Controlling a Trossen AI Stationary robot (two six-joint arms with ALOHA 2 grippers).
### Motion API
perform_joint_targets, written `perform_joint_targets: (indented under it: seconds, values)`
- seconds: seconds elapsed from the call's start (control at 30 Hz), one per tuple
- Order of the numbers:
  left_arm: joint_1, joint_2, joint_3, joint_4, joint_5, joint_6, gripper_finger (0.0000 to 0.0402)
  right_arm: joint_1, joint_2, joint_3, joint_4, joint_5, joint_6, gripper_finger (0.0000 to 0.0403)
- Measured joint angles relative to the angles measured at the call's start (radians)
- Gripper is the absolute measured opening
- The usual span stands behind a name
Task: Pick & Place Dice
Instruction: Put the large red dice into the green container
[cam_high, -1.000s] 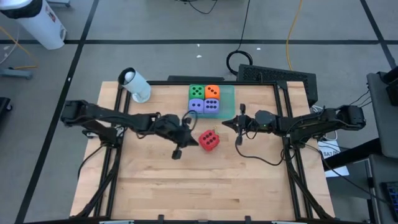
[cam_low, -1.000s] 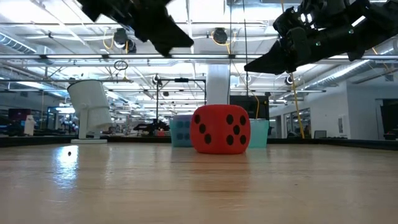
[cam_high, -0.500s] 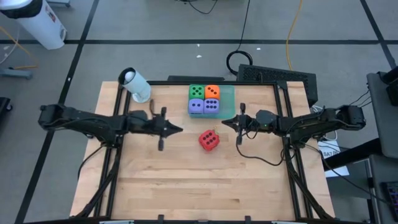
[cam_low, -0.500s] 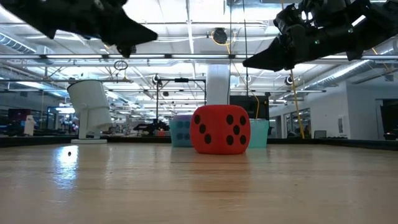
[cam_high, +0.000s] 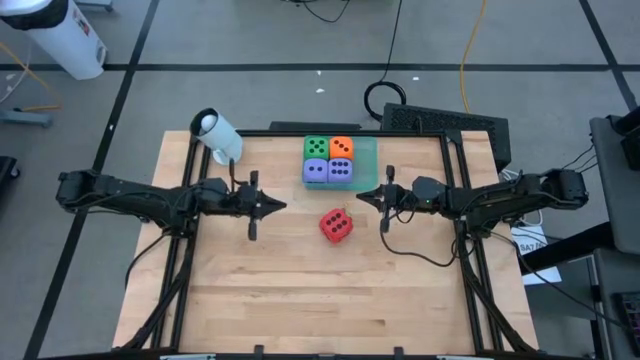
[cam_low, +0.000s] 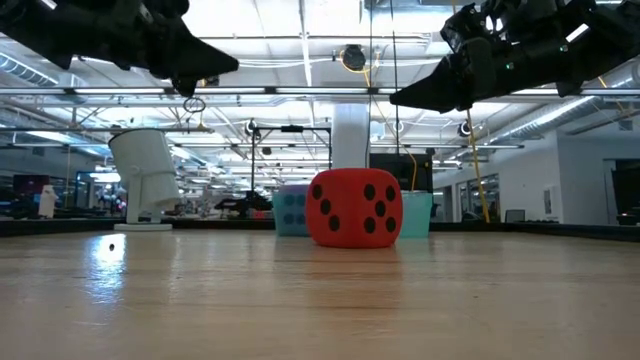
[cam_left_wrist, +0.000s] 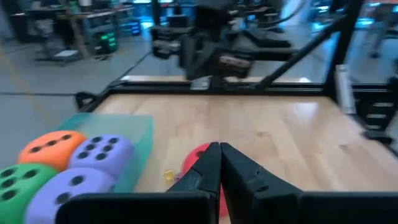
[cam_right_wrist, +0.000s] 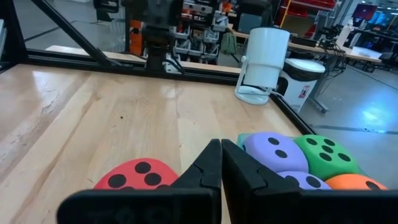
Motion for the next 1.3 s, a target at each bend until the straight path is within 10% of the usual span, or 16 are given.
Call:
perform_joint_targets:
  seconds: [1.03,1.3]
  values:
    - [0.001,0.002,0.0,-0.01,-0.089,0.018,0.0019,0.001,0.0,0.0,-0.003,-0.001,-0.017,0.0001]
    - [0.001,0.002,0.0,-0.009,-0.089,0.017,0.0019,0.036,0.0,0.0,-0.002,0.06,-0.023,0.0057]
